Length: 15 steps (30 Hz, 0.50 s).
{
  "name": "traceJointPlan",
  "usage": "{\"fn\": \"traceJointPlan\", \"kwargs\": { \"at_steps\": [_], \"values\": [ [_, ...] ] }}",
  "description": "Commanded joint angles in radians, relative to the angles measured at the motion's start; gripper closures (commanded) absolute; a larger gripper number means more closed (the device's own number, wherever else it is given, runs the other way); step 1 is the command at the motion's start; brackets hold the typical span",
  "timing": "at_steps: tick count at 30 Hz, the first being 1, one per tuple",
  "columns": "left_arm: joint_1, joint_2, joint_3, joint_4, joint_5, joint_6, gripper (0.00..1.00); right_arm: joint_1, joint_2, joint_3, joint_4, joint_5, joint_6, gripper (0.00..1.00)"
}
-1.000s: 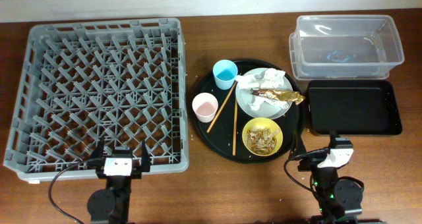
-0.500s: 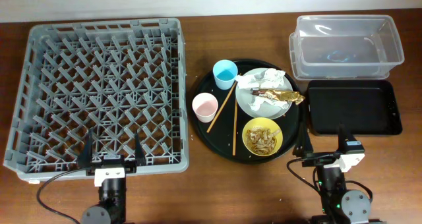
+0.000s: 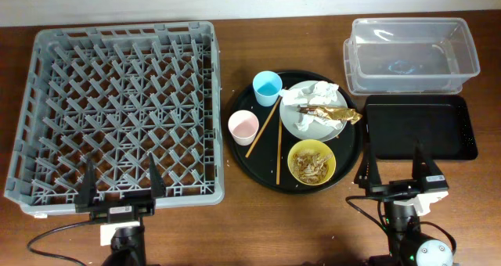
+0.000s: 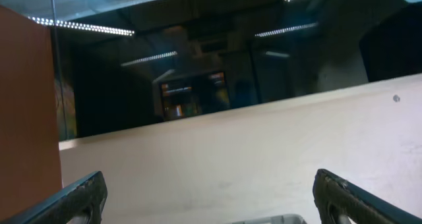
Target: Sort waste into correct bins and load items into the dishwasher rack
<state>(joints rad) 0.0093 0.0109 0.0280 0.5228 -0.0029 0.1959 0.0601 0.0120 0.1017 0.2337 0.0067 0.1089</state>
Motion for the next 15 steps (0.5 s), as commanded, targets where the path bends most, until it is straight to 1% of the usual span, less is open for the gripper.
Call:
{"fn": "traceJointPlan", "kwargs": {
  "at_steps": [1,2,3,5,7,8,10,11,13,15],
  "values": [
    [0.007,-0.005,0.108,-0.077,0.007,0.032,0.01,0.005,0.021,0.088,-0.024,-0.006,-0.050,0.02],
    [0.007,-0.005,0.171,-0.187,0.007,0.064,0.01,0.005,0.077,0.146,-0.040,-0.007,-0.050,0.02],
    [0.007,0.004,0.218,-0.260,0.003,0.092,0.01,0.005,0.146,0.204,-0.060,-0.023,-0.050,0.02],
    [0.007,0.050,0.290,-0.341,-0.002,0.099,0.01,0.005,0.300,0.330,-0.122,-0.072,-0.050,0.01],
    [0.007,0.113,0.344,-0.393,-0.005,0.099,0.01,0.005,0.493,0.492,-0.208,-0.136,-0.050,0.01],
    [0.007,0.154,0.373,-0.415,-0.005,0.098,0.01,0.005,0.600,0.592,-0.289,-0.167,-0.050,0.02],
    [0.007,0.309,0.477,-0.504,-0.004,0.098,0.01,0.006,0.863,0.868,-0.567,-0.252,-0.050,0.02],
    [0.007,0.364,0.513,-0.531,-0.004,0.098,0.01,0.006,0.948,0.960,-0.677,-0.270,-0.050,0.02],
    [0.007,0.500,0.578,-0.572,0.000,0.098,0.01,0.005,1.106,1.081,-0.821,-0.344,-0.050,0.01],
    [0.006,0.602,0.595,-0.588,0.001,0.098,0.01,0.005,1.224,1.110,-0.860,-0.454,-0.049,0.02]
  ]
}}
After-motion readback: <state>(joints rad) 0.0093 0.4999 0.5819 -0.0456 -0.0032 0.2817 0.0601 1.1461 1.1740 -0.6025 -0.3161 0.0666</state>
